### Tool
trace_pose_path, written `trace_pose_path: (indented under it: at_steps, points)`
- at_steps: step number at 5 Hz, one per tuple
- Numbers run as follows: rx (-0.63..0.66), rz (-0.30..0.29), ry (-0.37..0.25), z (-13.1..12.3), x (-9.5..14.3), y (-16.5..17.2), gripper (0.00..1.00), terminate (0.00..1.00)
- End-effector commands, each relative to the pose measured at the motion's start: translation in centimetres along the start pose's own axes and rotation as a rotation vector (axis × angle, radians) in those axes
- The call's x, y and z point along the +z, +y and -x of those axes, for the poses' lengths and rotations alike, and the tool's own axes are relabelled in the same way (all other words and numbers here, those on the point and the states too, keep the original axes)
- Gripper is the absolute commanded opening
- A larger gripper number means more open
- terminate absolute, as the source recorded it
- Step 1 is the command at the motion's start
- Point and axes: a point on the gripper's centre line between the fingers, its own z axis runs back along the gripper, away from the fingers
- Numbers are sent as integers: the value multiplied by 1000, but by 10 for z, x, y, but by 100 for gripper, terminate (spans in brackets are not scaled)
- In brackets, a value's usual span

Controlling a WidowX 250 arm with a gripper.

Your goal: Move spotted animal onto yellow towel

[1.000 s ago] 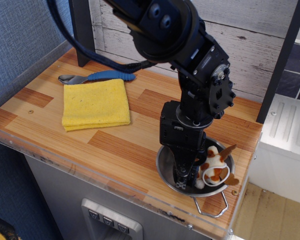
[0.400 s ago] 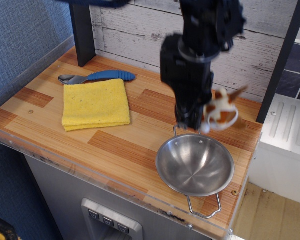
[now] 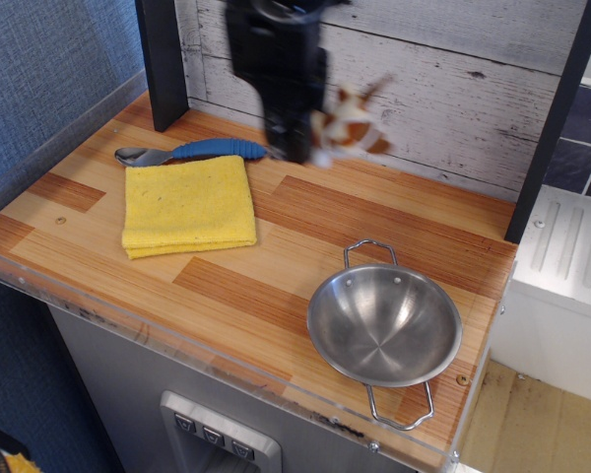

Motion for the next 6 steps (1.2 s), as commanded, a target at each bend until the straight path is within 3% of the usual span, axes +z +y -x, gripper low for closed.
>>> trace_pose_path:
  at_steps: [1, 3, 5, 6]
  points:
    - [54, 7, -80, -57, -10, -21, 0, 0]
    - [30, -52, -175, -81, -44, -13, 0, 0]
    - [-33, -99, -212, -96, -72, -4, 0, 0]
    - [6, -123, -250, -113, -75, 3, 0, 0]
